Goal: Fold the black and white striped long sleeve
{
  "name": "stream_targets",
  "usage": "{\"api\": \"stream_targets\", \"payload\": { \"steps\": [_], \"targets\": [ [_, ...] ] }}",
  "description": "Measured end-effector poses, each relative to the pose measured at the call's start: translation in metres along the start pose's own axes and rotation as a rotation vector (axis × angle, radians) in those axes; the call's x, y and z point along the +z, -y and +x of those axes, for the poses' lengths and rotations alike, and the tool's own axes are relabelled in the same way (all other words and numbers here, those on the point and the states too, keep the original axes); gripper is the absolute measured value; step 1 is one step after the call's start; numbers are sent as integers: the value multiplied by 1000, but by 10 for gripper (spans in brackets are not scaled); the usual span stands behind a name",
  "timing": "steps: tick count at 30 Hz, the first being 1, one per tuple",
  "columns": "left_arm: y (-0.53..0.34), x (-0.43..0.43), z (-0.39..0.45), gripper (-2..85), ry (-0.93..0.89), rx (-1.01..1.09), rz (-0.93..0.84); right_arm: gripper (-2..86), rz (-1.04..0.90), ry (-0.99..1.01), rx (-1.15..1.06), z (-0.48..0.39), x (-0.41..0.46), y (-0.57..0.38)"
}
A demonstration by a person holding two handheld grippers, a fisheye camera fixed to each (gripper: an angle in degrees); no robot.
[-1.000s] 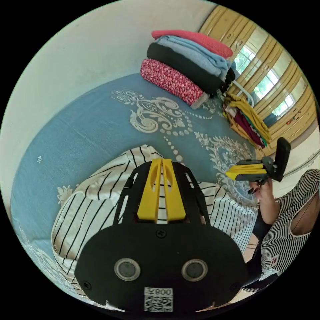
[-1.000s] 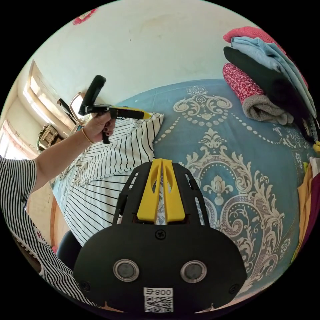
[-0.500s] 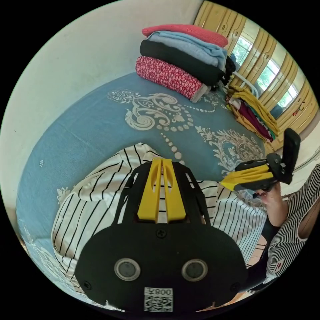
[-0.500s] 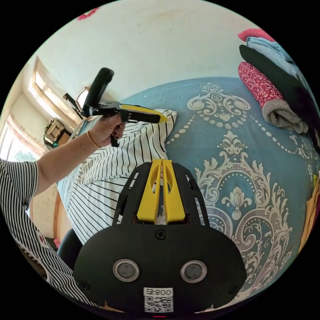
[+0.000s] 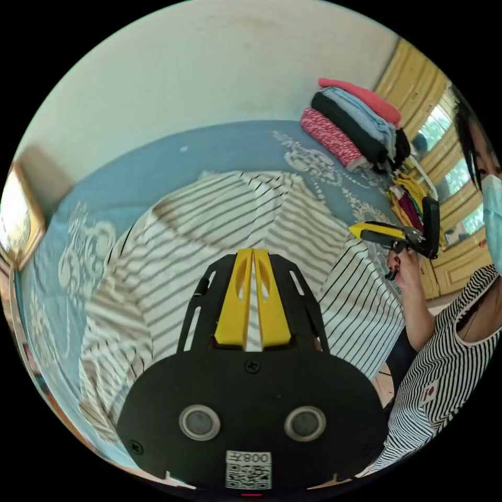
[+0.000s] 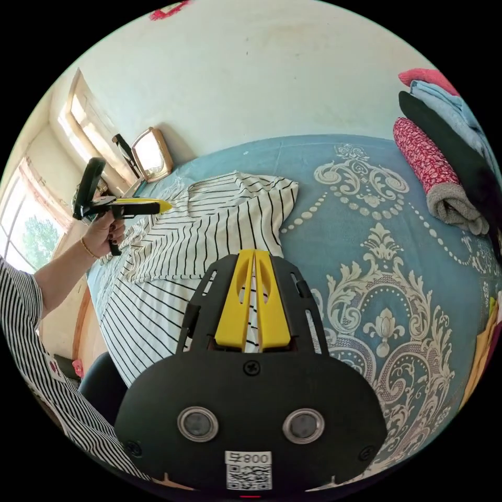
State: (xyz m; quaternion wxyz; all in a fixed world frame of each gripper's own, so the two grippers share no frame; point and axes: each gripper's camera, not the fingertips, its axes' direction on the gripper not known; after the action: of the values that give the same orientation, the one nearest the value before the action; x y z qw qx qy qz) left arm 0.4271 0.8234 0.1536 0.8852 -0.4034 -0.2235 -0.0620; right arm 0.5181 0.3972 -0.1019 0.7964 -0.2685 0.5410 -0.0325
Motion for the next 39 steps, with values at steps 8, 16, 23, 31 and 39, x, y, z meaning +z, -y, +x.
{"api": "stream_targets", "payload": {
  "steps": [8, 16, 23, 31, 39],
  "targets": [
    [-107, -62, -70, 1, -26, -216, 41, 1, -43, -6, 13, -20, 38, 2],
    [-179, -129, -107, 2, -17, -272, 114, 2, -61, -173, -105, -73, 67, 4],
    [-328, -238, -200, 6, 13, -621, 270, 1, -169, 91, -390, -212, 131, 36],
    [-524, -337, -358, 42, 18, -1145, 498, 1, -456, 84, -709, -365, 281, 53],
    [-602, -355, -456, 56, -235, -1236, 637, 2, -448, 190, -589, -377, 293, 79]
  ]
}}
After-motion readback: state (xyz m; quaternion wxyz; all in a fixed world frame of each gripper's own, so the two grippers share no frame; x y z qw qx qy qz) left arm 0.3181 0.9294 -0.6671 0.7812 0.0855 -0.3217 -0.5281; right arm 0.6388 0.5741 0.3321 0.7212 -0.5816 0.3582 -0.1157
